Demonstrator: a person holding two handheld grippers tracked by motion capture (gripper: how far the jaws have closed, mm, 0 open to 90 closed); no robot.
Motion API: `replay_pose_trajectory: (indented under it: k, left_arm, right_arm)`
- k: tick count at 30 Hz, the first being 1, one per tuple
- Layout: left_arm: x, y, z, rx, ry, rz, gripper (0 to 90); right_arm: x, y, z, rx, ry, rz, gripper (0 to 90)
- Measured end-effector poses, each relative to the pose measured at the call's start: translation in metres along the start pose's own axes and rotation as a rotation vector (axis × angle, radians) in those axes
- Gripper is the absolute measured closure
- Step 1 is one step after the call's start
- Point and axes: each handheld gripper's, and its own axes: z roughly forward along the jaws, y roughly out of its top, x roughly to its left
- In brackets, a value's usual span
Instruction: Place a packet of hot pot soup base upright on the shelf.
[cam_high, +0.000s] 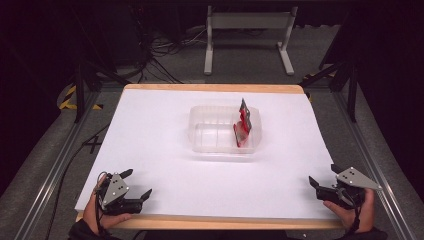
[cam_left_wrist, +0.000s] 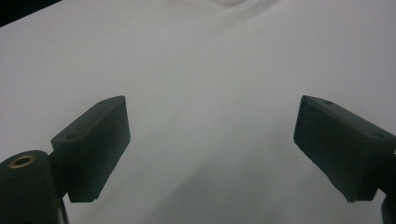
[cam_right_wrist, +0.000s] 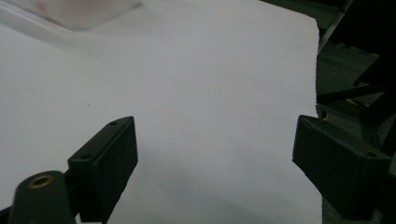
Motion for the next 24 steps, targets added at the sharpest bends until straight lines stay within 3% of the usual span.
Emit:
replay_pose_trajectory:
  k: [4,9,24]
  left_arm:
    - [0.0,0.0003,-0.0005,-0.001,0.0,0.001,11.4]
    - [-0.0001,0.0004,-0.0001,-0.002,0.001,0.003,11.4]
    - [0.0005,0.0006,0.0004,0.002,0.003,0.008,11.7]
  right_arm:
    - [0.0031,0.0008,-0.0006,-0.004,-0.04,-0.034,15.3]
    - [0.0035,0.0025,-0.0016,-0.022,-0.033,-0.021,15.3]
    - [0.0088,0.0031,0.0012,-0.007,-0.038,-0.056,15.9]
